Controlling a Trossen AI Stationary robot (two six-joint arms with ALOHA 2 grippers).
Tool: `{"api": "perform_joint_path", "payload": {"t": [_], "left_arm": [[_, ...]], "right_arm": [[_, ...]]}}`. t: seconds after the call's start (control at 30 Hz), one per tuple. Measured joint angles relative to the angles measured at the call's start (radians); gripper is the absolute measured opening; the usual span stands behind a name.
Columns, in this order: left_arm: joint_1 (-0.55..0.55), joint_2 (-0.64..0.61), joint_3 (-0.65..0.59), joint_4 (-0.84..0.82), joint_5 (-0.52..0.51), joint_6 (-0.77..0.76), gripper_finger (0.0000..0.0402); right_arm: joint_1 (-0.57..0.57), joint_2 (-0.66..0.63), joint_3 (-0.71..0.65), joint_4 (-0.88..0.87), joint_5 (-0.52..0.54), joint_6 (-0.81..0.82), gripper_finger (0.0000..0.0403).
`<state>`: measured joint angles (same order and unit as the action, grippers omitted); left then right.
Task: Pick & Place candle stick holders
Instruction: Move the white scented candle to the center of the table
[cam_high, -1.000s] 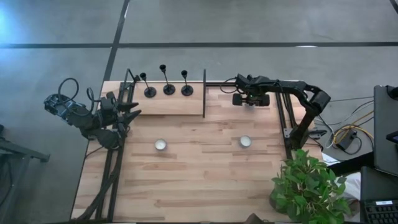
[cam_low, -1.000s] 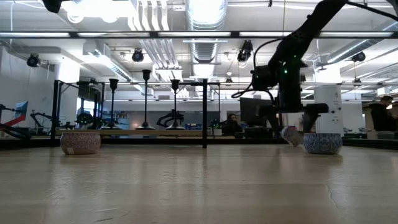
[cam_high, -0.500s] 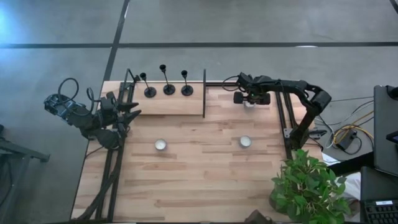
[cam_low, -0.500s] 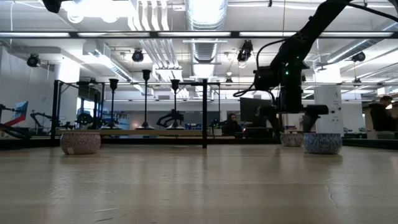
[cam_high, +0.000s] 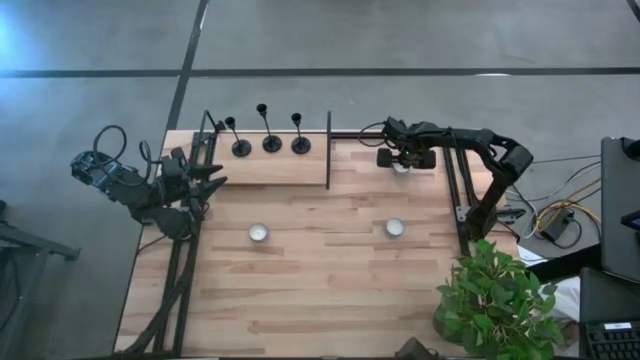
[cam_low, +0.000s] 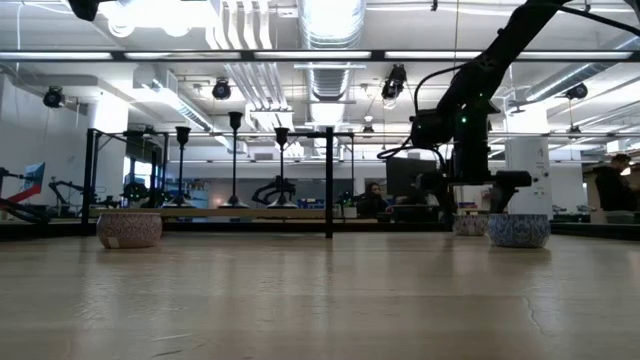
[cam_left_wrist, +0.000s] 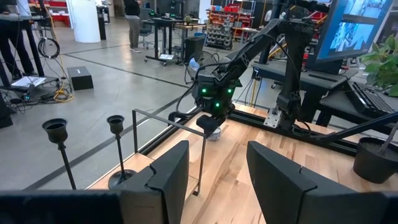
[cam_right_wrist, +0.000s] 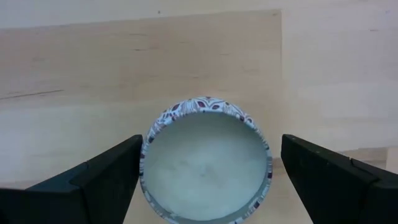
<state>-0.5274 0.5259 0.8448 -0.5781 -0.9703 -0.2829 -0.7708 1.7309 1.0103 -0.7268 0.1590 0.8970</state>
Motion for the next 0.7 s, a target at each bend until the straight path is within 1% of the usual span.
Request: {"api": "perform_joint_path", "payload": {"t": [0.13,0.43,0.57,0.7], "left_arm": [[0.0,0.0,0.0,0.0,0.0,-0.002,0.0168],[0.0,0.0,0.0,0.0,0.0,-0.002,0.0168],[0.0,0.0,0.0,0.0,0.0,-0.002,0.0168],[0.0,0.0,0.0,0.0,0.0,-0.002,0.0168]], "right_arm": [[0.0,0.0,-0.001,0.01,-0.002,0.0,0.0358],[0.0,0.0,0.0,0.016,-0.023,-0.008,0.0285],[-0.001,-0.001,0.0,0.016,-0.029,-0.017,0.0282],[0.0,-0.001,0.001,0.002,-0.058,-0.04,0.0287]]}}
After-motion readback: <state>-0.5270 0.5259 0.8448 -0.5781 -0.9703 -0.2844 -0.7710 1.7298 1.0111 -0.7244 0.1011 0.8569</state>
